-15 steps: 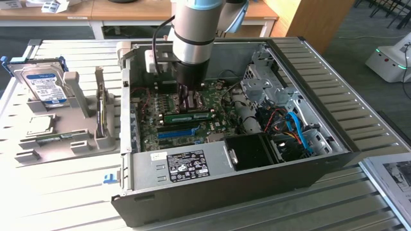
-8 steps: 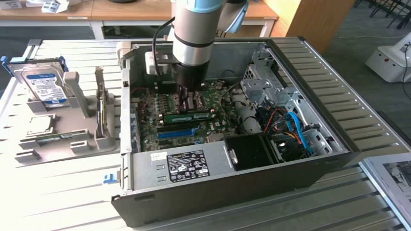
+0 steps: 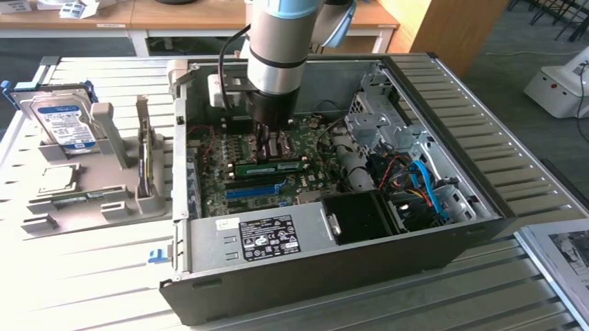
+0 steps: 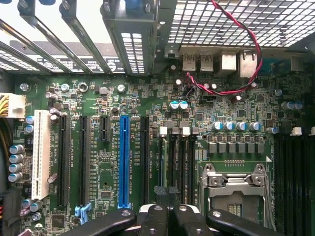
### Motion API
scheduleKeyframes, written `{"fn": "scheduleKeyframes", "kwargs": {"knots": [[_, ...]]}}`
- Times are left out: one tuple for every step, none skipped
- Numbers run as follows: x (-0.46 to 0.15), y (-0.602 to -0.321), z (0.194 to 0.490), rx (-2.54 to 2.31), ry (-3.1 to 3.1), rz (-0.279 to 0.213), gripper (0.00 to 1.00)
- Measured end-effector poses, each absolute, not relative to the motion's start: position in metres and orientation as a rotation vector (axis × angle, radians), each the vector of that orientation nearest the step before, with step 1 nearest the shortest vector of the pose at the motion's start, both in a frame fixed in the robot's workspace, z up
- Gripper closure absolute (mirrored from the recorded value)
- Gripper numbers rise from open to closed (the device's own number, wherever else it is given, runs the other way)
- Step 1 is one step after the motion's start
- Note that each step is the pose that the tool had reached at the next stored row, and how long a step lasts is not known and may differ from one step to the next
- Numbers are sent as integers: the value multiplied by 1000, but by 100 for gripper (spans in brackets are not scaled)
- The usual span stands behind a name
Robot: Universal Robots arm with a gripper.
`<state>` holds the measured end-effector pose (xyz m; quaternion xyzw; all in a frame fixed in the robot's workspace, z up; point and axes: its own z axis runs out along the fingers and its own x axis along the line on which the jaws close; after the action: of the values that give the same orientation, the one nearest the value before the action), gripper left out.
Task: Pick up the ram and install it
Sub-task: 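Press down the ram until it locks into place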
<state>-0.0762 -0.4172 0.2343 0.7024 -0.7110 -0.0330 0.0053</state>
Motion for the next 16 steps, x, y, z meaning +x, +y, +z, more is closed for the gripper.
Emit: {"fn": "scheduleKeyframes", "kwargs": {"knots": [[-76, -417, 234, 2199, -2226, -103, 90], [-76, -416, 234, 2199, -2226, -103, 90], [-76, -416, 234, 2199, -2226, -103, 90], [-76, -416, 234, 2199, -2226, -103, 90], [-76, -416, 234, 2199, -2226, -103, 90], [-76, -416, 234, 2199, -2226, -103, 90], [-76, -416, 234, 2199, -2226, -103, 90], [-76, -416, 234, 2199, -2226, -103, 90], [-76, -416, 233, 2199, -2226, -103, 90], [-76, -416, 233, 2199, -2226, -103, 90], [-76, -416, 232, 2199, -2226, -103, 90], [-76, -416, 232, 2199, -2226, -103, 90], [-76, -416, 231, 2199, -2226, -103, 90], [-76, -416, 231, 2199, -2226, -103, 90], [-76, -416, 230, 2199, -2226, -103, 90], [-76, -416, 230, 2199, -2226, -103, 90]]}}
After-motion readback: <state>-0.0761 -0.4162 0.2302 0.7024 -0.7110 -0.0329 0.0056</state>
